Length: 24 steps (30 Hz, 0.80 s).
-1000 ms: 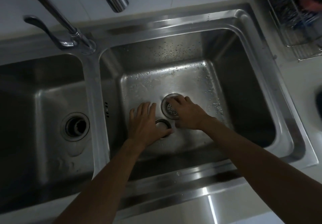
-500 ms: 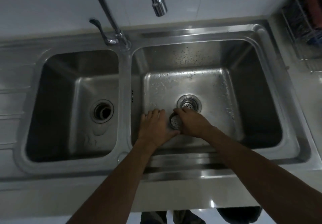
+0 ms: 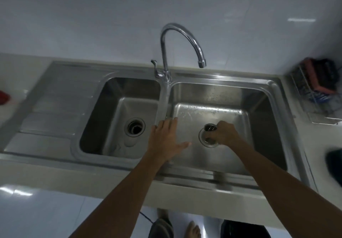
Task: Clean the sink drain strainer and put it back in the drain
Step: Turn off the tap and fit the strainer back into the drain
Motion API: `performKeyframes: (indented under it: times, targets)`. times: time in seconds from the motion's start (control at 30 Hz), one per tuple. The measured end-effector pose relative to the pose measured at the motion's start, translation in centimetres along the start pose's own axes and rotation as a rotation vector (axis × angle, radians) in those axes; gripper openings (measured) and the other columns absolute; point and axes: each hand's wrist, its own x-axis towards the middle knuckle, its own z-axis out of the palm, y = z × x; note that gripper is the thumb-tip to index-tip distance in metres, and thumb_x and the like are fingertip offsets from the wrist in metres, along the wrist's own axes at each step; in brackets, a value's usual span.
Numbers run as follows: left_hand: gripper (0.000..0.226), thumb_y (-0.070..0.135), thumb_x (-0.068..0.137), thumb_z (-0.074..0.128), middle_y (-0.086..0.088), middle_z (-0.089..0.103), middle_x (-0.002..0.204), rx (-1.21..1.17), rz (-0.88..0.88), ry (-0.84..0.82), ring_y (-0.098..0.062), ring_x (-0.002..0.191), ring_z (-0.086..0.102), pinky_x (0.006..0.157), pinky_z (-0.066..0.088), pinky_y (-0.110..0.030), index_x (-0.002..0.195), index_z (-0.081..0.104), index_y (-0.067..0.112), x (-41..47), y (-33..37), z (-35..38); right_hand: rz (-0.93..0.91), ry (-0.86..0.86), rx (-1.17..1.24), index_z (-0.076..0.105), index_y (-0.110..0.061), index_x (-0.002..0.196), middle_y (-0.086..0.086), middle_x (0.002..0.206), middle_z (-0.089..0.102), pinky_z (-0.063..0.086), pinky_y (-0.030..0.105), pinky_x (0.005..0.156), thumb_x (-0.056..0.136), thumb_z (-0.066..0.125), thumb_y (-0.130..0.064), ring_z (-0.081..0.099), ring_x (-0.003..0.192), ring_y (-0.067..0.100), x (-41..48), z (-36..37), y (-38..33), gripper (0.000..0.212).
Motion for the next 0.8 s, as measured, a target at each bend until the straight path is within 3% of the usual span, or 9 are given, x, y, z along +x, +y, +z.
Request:
performKeyframes:
  times: [0.1, 0.2, 0.37, 0.5, 0.6, 0.8]
  targets:
    - [0.103, 0.081, 0.080, 0.057, -0.004, 0.036, 0.159, -0.052, -0.052, 0.043, -0.028, 0.147, 0.035, 0.118, 0.032, -0.051, 0.158, 0.024, 0.021, -0.4, -2.9, -1.4, -0.170, 0.102, 0.050, 0.060, -0.012, 0.122, 0.005, 0.103, 0.065, 0.041, 0.026, 0.063, 0.071, 0.084, -0.056, 0.055, 0.087, 0.019, -1.0, 0.1, -3.7, 0.071]
    - [0.105, 0.083, 0.079, 0.057, -0.005, 0.038, 0.159, -0.070, -0.151, 0.089, -0.027, 0.146, 0.037, 0.118, 0.032, -0.050, 0.157, 0.027, 0.019, -0.5, -7.1, -2.1, -0.319, 0.129, 0.124, 0.061, -0.018, 0.125, -0.003, 0.104, 0.065, 0.037, 0.016, 0.062, 0.069, 0.087, -0.051, 0.059, 0.094, 0.019, -1.7, 0.5, -8.9, 0.071]
    - [0.110, 0.081, 0.075, 0.064, -0.006, 0.035, 0.162, -0.051, -0.281, 0.059, -0.027, 0.147, 0.037, 0.117, 0.031, -0.049, 0.158, 0.027, 0.018, 0.0, -14.7, -2.6, -0.493, 0.067, 0.109, 0.058, -0.018, 0.131, 0.007, 0.118, 0.068, 0.052, 0.031, 0.085, 0.069, 0.090, -0.048, 0.066, 0.107, 0.024, -1.0, 4.1, -18.2, 0.076]
    - [0.106, 0.079, 0.069, 0.070, -0.004, 0.045, 0.155, -0.041, -0.302, 0.032, -0.028, 0.141, 0.045, 0.110, 0.038, -0.048, 0.149, 0.036, 0.019, 0.5, -20.4, -2.5, -0.546, -0.013, 0.025, 0.049, -0.019, 0.140, 0.011, 0.133, 0.058, 0.052, 0.034, 0.094, 0.071, 0.089, -0.046, 0.061, 0.116, 0.028, 1.3, 10.2, -24.5, 0.085]
    - [0.106, 0.083, 0.064, 0.066, -0.003, 0.047, 0.152, -0.038, -0.301, -0.011, -0.027, 0.140, 0.046, 0.109, 0.039, -0.048, 0.145, 0.038, 0.020, 0.9, -23.5, -1.6, -0.522, -0.071, -0.053, 0.048, -0.017, 0.138, 0.015, 0.129, 0.057, 0.054, 0.038, 0.096, 0.073, 0.087, -0.040, 0.061, 0.115, 0.033, 3.5, 15.4, -27.0, 0.080]
    - [0.107, 0.072, 0.077, 0.071, -0.005, 0.030, 0.164, -0.117, -0.304, -0.122, -0.028, 0.152, 0.027, 0.121, 0.022, -0.058, 0.156, 0.025, 0.017, 2.4, -27.1, 1.1, -0.443, -0.113, -0.215, 0.041, -0.017, 0.148, 0.017, 0.133, 0.049, 0.052, 0.043, 0.095, 0.082, 0.081, -0.034, 0.059, 0.116, 0.038, 7.3, 23.2, -26.9, 0.079]
